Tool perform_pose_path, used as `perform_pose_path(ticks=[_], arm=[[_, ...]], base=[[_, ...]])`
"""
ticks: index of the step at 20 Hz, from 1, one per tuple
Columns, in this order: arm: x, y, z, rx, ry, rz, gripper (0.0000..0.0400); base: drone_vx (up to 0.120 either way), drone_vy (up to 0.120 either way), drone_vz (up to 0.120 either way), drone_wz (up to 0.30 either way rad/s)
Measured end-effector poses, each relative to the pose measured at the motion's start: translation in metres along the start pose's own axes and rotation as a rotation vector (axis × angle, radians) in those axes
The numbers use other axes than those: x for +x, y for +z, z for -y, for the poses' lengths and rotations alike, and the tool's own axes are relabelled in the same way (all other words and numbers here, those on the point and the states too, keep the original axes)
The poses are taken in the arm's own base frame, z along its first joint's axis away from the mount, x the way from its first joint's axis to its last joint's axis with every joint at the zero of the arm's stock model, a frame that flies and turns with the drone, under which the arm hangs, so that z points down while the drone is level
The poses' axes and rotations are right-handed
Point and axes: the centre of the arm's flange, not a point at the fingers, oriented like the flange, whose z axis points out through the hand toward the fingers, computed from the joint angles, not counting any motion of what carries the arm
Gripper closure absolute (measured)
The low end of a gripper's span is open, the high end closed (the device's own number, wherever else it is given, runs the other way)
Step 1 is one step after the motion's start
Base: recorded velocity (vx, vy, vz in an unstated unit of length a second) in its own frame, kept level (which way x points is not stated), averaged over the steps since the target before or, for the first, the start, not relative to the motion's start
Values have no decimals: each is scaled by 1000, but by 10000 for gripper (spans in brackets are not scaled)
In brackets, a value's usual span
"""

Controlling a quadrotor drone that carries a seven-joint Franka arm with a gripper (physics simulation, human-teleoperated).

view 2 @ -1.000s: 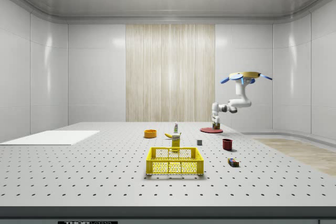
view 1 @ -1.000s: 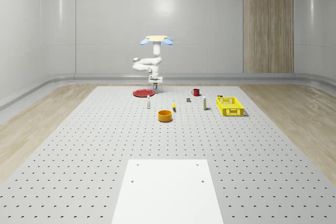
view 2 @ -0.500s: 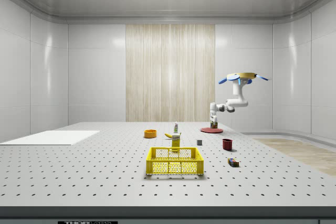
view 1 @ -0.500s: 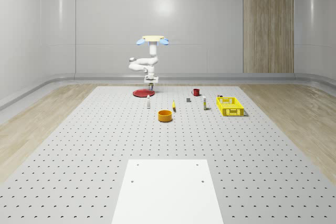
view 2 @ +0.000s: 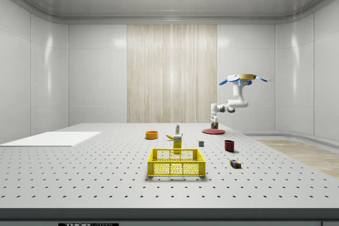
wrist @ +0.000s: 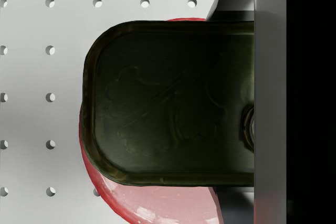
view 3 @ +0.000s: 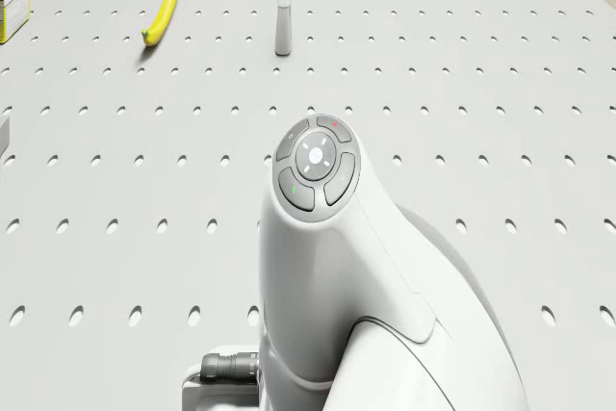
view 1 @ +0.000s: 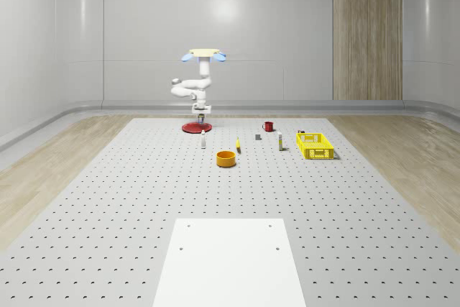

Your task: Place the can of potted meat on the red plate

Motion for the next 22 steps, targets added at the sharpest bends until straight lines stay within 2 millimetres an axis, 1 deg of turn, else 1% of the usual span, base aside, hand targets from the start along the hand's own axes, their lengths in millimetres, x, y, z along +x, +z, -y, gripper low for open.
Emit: perform_pose_path(ticks=[6,11,20,22], arm=[[0,0,0,0,0,0,113],[0,2,0,0,0,0,113],[0,30,0,0,0,0,113],[0,34,0,1,2,2,66]], base=[[0,-120,0,0],[0,0,0,0],[0,0,0,0],[0,0,0,0]])
